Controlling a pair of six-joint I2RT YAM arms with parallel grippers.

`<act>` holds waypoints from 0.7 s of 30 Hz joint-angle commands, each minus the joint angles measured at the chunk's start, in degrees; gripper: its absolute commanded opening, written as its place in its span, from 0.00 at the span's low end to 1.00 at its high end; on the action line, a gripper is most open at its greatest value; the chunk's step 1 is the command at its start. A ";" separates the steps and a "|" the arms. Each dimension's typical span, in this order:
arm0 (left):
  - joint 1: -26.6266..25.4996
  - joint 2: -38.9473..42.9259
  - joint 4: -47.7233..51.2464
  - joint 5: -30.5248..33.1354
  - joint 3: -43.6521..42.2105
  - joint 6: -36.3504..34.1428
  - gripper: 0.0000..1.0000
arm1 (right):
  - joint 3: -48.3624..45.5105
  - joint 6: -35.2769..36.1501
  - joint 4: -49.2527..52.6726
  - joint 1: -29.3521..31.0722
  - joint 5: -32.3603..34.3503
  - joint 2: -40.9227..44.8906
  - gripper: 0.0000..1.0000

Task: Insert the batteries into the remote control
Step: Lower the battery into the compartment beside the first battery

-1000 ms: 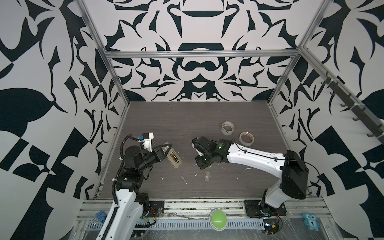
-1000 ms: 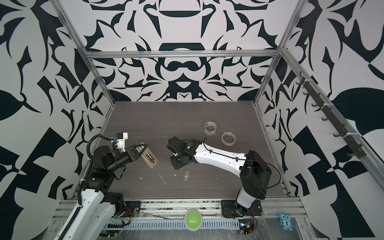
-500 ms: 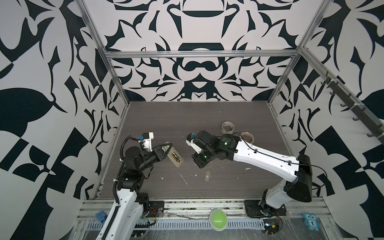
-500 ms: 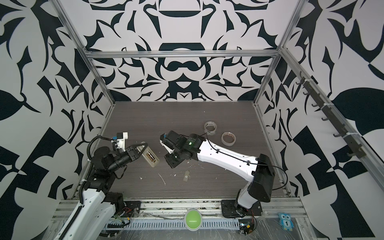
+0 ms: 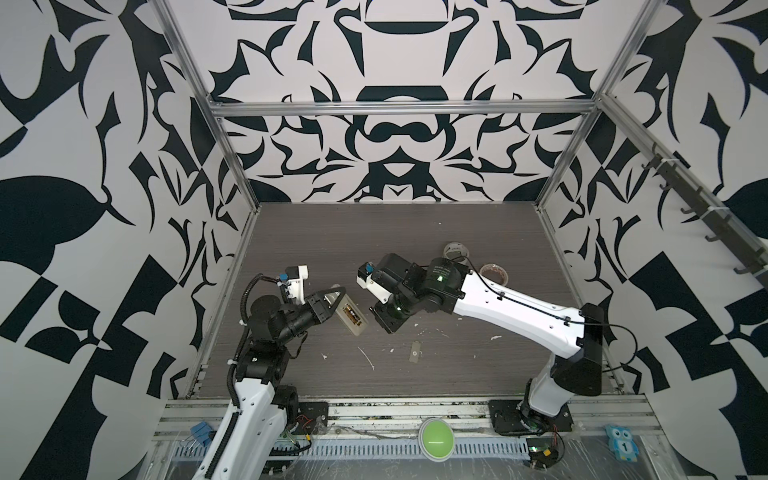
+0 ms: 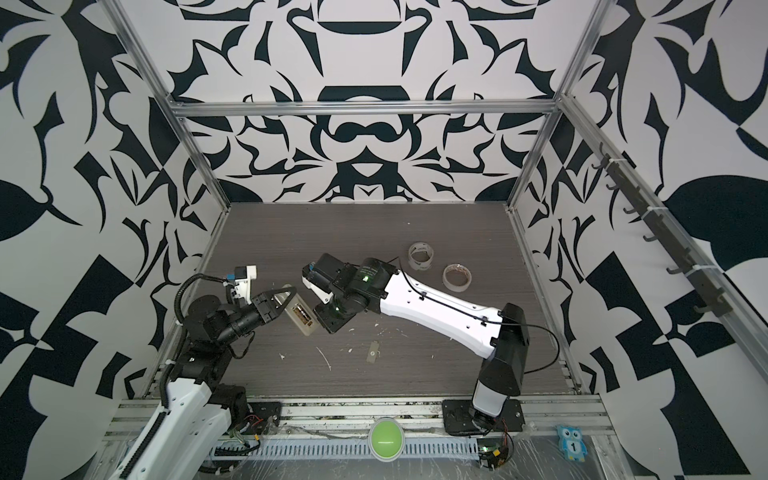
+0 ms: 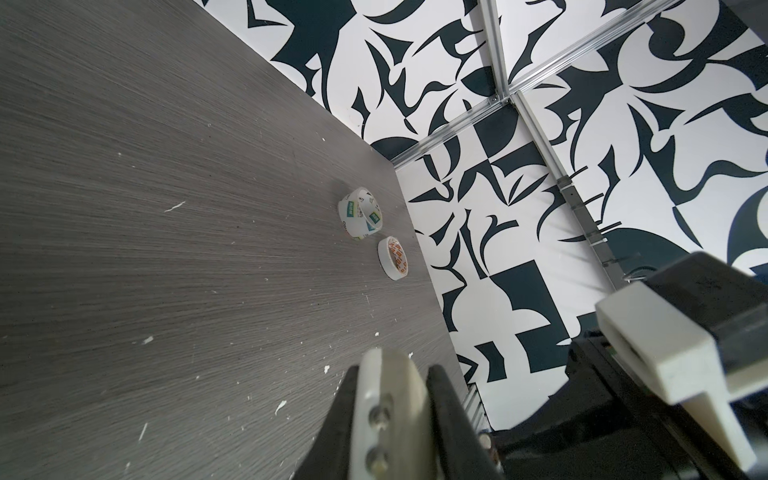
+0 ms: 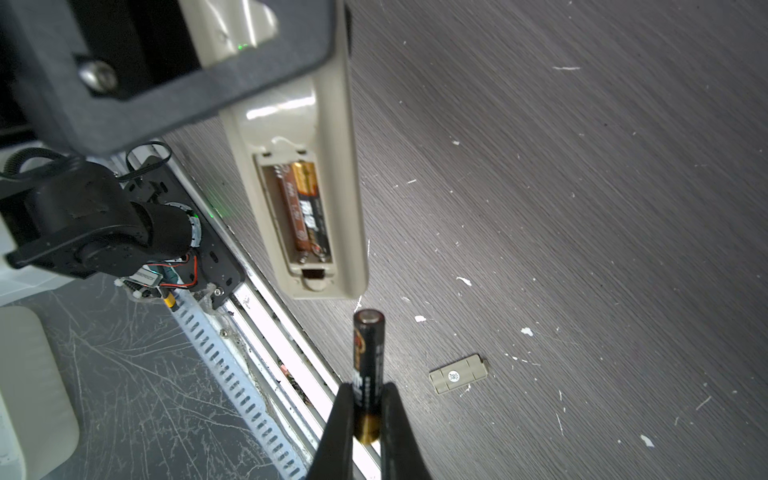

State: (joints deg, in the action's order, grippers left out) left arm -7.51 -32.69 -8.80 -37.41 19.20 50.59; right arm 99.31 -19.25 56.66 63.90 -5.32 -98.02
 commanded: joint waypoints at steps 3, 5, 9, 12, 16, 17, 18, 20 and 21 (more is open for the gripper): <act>0.12 1.16 -3.28 -1.17 -1.15 1.05 0.00 | 6.37 0.84 3.78 0.76 0.09 -2.30 0.00; 0.19 1.18 -3.48 -1.31 -1.14 1.17 0.00 | 8.24 0.92 4.58 0.94 0.01 -3.63 0.00; 0.20 1.40 -3.51 -1.44 -1.10 1.44 0.00 | 10.97 1.29 5.34 1.39 -0.67 -5.54 0.00; 0.19 1.46 -3.74 -1.42 -1.12 1.83 0.00 | 11.76 1.62 5.43 1.66 -0.90 -6.35 0.00; 0.21 1.40 -4.57 -1.52 -1.14 2.60 0.00 | 12.64 1.67 5.13 1.87 -1.27 -7.05 0.00; 0.21 1.29 -4.77 -1.60 -1.16 2.73 0.00 | 12.98 1.74 5.13 2.03 -1.35 -7.26 0.00; 0.13 1.12 -4.89 -1.77 -1.08 2.86 0.00 | 13.38 1.91 5.22 2.18 -1.35 -7.51 0.00; 0.19 0.72 -5.37 -2.22 -1.06 2.99 0.00 | 14.10 2.01 5.54 2.29 -1.40 -8.10 0.00; 0.21 0.46 -5.50 -2.44 -1.02 3.14 0.00 | 14.41 2.12 5.64 2.41 -1.53 -8.39 0.00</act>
State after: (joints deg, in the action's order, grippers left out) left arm -7.51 -32.12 -11.44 -38.46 19.11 52.84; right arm 110.85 -17.96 61.43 65.82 -6.31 -106.87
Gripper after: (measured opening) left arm 0.246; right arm 0.121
